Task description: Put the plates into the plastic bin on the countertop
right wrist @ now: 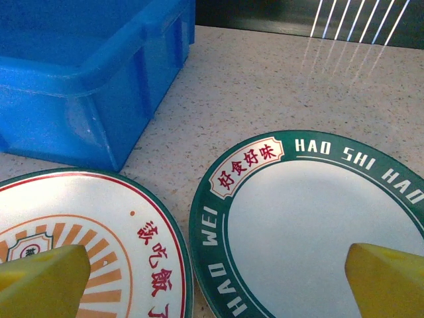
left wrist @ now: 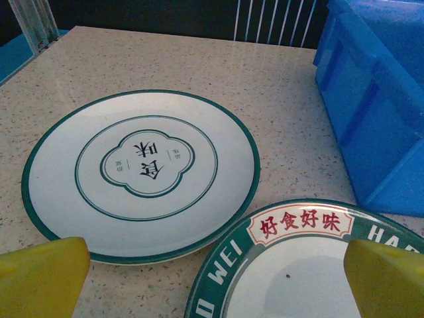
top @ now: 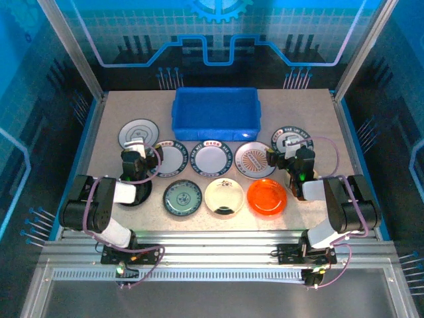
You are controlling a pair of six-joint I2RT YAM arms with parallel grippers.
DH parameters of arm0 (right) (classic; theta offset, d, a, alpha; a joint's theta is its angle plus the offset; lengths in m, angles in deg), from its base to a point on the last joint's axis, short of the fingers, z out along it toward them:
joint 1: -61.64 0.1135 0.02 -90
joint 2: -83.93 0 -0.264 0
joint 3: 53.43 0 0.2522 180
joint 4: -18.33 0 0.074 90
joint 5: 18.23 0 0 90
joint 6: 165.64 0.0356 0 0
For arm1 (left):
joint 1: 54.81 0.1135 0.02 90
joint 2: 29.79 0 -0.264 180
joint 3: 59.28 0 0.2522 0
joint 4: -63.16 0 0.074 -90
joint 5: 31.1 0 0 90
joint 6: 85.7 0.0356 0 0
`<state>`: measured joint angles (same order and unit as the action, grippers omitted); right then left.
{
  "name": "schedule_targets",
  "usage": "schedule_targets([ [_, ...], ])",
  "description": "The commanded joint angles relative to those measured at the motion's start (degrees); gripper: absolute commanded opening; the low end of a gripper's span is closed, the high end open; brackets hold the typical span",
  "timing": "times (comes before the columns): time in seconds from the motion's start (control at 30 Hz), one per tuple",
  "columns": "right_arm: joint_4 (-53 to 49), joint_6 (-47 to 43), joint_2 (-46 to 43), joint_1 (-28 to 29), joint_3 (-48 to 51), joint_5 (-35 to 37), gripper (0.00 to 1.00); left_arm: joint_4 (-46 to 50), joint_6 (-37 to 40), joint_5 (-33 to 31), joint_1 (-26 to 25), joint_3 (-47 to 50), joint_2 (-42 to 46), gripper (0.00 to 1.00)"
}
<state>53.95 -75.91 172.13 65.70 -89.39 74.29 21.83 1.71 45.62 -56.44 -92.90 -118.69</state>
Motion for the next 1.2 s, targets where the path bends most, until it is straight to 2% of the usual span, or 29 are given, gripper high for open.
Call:
schedule_targets([
  [0.0, 0.7, -0.4, 0.0, -0.8, -1.0, -0.4, 1.0, 0.3, 1.0, -1.0, -0.1, -1.1, 0.0, 0.99],
  [0.33, 0.7, -0.1, 0.0, -1.1, -1.0, -1.1, 1.0, 0.3, 1.0, -0.8, 0.0, -1.1, 0.0, 0.99],
  [0.53, 0.8, -0.2, 0.0, -1.2, -0.9, -1.0, 1.0, 2.8, 2.6, 7.1, 0.8, -2.3, 0.2, 0.99],
  [0.77, 0.9, -0.5, -0.1, -0.7, -0.9, -0.1, 1.0, 2.8, 2.6, 7.3, 0.9, -2.3, 0.1, 0.99],
  [0.87, 0.8, -0.2, -2.7, 0.1, 0.0, 3.6, 1.0, 2.4, 2.8, 6.7, 0.7, -2.3, 0.2, 0.99],
  [0.93, 0.1, -0.4, -6.1, 1.0, 1.1, 5.7, 1.0, 6.5, 3.6, 4.7, -0.4, -3.2, 3.3, 0.99],
  [1.07, -9.0, -2.1, -14.8, 5.4, -1.2, 15.1, 1.0, 23.3, 3.5, 2.5, -1.4, -9.1, 12.2, 0.99],
  [1.17, -23.0, 2.0, -21.8, 7.0, -7.9, 17.8, 1.0, 27.9, -1.1, 2.5, -1.7, -11.2, 18.3, 0.99],
])
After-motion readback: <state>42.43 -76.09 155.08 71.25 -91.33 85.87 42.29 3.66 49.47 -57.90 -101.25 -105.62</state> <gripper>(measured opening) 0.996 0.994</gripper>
